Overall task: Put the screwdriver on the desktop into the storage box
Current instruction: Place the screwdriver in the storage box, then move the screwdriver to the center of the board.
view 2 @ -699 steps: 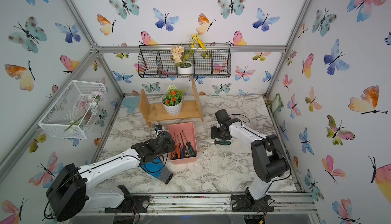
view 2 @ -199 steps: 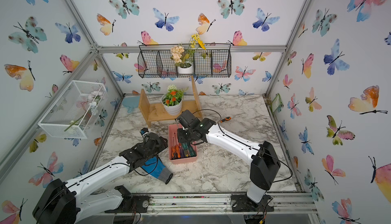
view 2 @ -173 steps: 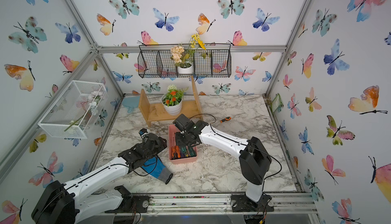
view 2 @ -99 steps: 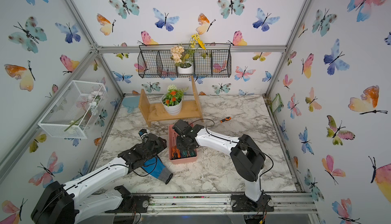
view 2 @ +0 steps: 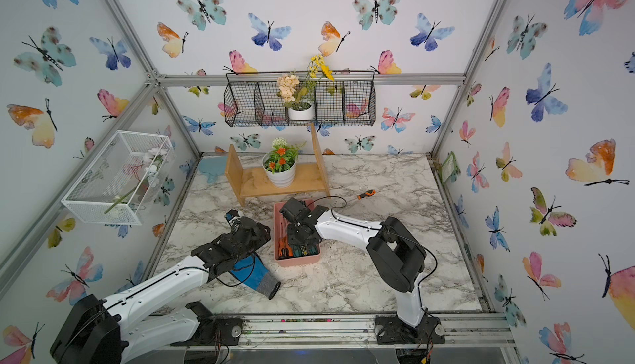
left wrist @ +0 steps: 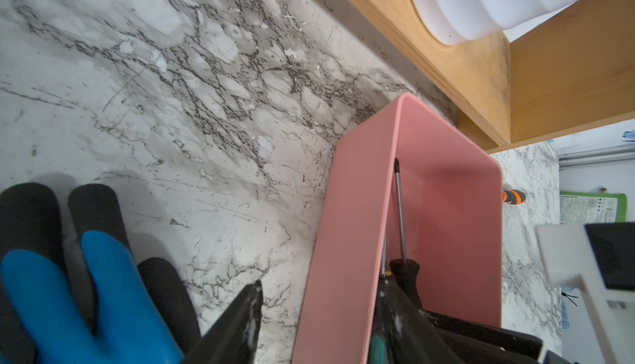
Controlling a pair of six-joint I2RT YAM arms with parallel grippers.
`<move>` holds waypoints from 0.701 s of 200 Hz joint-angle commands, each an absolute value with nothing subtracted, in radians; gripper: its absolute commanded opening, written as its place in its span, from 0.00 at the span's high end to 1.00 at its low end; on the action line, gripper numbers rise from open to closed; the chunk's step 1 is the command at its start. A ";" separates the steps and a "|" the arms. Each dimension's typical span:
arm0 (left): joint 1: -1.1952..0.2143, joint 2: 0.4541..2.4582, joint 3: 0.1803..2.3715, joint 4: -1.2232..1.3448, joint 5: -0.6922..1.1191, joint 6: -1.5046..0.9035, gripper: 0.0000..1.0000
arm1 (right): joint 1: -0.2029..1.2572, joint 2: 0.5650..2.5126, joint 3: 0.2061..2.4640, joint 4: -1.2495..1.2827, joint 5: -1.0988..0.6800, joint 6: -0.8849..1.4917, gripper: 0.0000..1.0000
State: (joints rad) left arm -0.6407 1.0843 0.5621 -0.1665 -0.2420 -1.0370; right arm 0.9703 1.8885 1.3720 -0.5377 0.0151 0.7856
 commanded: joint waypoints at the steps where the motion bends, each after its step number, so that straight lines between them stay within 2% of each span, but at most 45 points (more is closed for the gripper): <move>1: -0.636 1.070 0.555 -0.183 -0.258 -1.033 0.40 | 0.977 1.787 1.359 -0.505 0.071 0.736 0.50; 27: -0.636 1.057 0.554 -0.187 -0.268 -1.031 0.40 | 0.961 1.649 1.322 -0.482 0.254 0.661 0.39; 39: -0.634 1.054 0.551 -0.184 -0.270 -1.031 0.40 | 0.901 1.602 1.304 -0.492 0.288 0.638 0.38; 99: -0.634 1.029 0.539 -0.179 -0.258 -1.015 0.40 | 0.396 1.502 1.144 -0.450 0.119 0.611 0.42; 116: -0.633 1.012 0.525 -0.175 -0.259 -1.015 0.40 | 0.324 1.547 1.150 -0.426 0.090 0.631 0.43; 140: -0.631 0.999 0.517 -0.175 -0.256 -1.012 0.40 | 0.294 1.649 1.186 -0.371 0.112 0.637 0.46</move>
State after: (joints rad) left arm -0.6399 1.0206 0.5301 -0.1692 -0.2420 -1.0317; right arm 0.3019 1.5646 1.1557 -0.4240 0.1413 0.6312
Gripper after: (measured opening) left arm 0.598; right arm 0.552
